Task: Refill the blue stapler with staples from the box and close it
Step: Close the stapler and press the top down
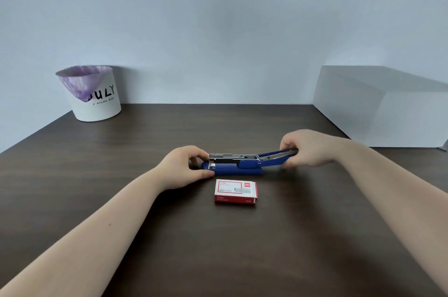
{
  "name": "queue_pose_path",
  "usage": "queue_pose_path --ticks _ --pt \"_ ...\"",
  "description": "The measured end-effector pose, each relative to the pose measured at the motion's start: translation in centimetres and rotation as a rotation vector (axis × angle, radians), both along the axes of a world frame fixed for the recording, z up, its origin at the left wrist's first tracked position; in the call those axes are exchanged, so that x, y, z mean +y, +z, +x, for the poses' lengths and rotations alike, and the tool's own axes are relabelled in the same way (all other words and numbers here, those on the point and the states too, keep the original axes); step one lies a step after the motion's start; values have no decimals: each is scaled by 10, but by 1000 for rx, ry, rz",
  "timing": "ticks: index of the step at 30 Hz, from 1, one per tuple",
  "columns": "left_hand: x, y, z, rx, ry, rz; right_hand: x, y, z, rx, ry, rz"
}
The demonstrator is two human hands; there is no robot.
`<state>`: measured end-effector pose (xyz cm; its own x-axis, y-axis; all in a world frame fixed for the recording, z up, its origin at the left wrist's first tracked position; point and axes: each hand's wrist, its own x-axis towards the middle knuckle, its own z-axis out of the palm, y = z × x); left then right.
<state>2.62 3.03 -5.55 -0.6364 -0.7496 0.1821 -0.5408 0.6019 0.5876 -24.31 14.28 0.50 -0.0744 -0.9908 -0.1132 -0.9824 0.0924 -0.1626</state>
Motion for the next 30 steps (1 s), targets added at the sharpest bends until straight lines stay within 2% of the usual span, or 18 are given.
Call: queue_pose_path --ticks 7,11,15,19,25,28,30 --pt "2 0 0 11 33 12 -9 31 21 -26 124 -235" --pt "3 1 2 15 34 28 -18 35 55 -218 191 -383" --pt "3 0 2 26 52 34 -32 9 83 -344 223 -322" --pt "5 2 3 23 30 36 -40 -14 89 -215 253 -221" --pt "3 3 5 36 4 46 -31 -20 69 -171 186 -199" --pt "-8 4 13 153 23 192 -27 -22 59 -196 122 -192" --pt "-15 3 13 248 153 245 -26 -24 58 -193 107 -204"
